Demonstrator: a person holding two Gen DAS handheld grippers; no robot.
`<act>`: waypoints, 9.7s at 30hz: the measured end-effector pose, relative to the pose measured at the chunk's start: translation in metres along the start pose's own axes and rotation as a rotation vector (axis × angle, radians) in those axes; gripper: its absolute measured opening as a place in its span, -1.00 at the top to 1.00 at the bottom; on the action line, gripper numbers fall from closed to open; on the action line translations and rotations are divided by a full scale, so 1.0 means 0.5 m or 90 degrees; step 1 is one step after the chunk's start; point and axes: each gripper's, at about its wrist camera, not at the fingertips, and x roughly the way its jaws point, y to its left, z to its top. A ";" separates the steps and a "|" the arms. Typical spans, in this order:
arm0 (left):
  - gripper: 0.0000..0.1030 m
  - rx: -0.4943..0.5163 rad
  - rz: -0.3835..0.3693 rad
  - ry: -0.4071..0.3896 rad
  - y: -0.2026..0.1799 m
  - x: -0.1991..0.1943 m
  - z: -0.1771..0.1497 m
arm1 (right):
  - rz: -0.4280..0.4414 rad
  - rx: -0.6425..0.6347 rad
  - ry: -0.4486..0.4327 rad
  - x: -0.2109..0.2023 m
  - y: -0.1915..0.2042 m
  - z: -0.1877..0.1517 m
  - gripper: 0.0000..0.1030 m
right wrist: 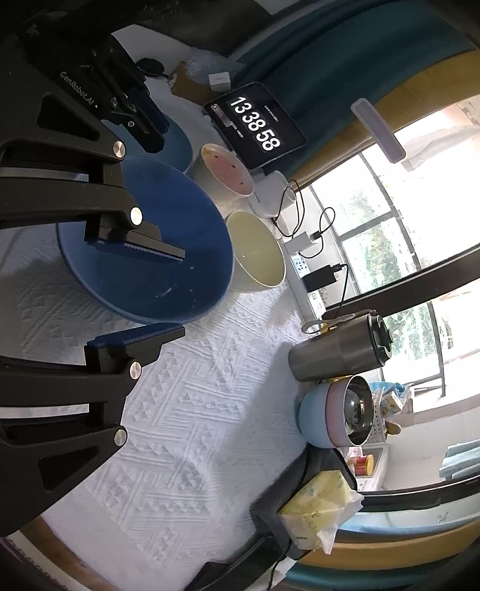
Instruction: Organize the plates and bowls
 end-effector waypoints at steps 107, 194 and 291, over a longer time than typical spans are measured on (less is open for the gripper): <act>0.38 0.066 -0.082 0.107 0.045 0.342 0.166 | 0.102 -0.100 0.227 0.438 0.000 0.224 0.66; 0.53 0.093 -0.057 -0.061 -0.011 -0.019 0.089 | 0.052 -0.118 0.082 0.081 0.091 0.118 0.83; 0.49 0.015 -0.015 -0.031 0.137 -0.037 0.059 | 0.022 -0.187 0.138 0.099 0.206 0.067 0.66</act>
